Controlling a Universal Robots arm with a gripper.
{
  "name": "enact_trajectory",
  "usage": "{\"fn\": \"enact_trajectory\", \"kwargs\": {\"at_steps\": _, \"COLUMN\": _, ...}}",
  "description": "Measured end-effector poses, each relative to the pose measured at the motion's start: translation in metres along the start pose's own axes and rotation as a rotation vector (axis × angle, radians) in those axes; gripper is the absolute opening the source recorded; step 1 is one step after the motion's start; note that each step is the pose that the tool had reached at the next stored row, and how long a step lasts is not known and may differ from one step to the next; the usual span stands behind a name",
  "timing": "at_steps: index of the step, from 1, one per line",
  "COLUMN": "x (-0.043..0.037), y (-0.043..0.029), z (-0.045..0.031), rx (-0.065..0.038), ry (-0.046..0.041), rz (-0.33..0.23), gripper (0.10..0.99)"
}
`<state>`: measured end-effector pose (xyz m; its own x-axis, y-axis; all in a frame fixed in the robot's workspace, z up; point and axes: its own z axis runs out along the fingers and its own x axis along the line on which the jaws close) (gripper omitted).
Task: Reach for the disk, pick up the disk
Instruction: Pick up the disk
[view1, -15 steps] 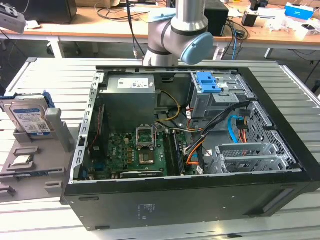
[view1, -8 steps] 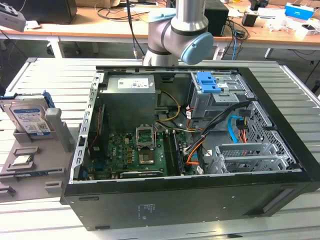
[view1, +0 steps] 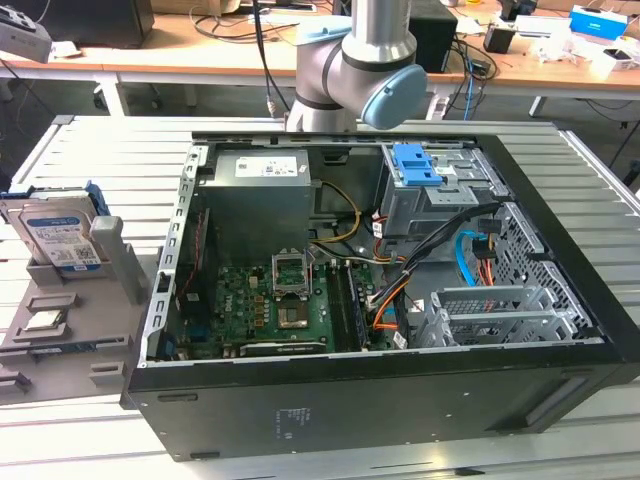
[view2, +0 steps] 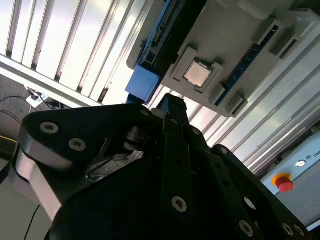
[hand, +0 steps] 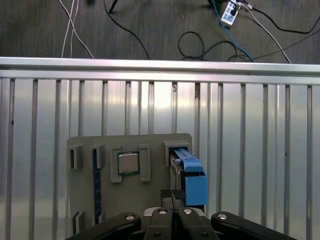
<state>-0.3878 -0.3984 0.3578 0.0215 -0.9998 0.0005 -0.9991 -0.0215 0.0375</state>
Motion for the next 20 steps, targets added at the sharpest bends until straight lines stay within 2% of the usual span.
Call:
{"fn": "enact_trajectory", "kwargs": {"at_steps": 5, "x": 0.0, "y": 0.0, "z": 0.0, "rx": 0.0, "ry": -0.0001, "rz": 0.0, "gripper": 0.42}}
{"fn": "enact_trajectory", "kwargs": {"at_steps": 6, "x": 0.0, "y": 0.0, "z": 0.0, "rx": 0.0, "ry": -0.0001, "rz": 0.0, "gripper": 0.42}}
{"fn": "enact_trajectory", "kwargs": {"at_steps": 7, "x": 0.0, "y": 0.0, "z": 0.0, "rx": 0.0, "ry": 0.0, "rz": 0.0, "gripper": 0.537}}
{"fn": "enact_trajectory", "kwargs": {"at_steps": 8, "x": 0.0, "y": 0.0, "z": 0.0, "rx": 0.0, "ry": 0.0, "rz": 0.0, "gripper": 0.604}}
{"fn": "enact_trajectory", "kwargs": {"at_steps": 11, "x": -0.0005, "y": -0.0001, "z": 0.0001, "rx": 0.0, "ry": -0.0002, "rz": 0.0, "gripper": 0.604}}
{"fn": "enact_trajectory", "kwargs": {"at_steps": 20, "x": -0.0112, "y": -0.0003, "z": 0.0, "rx": 0.0, "ry": 0.0004, "rz": 0.001, "gripper": 0.604}}
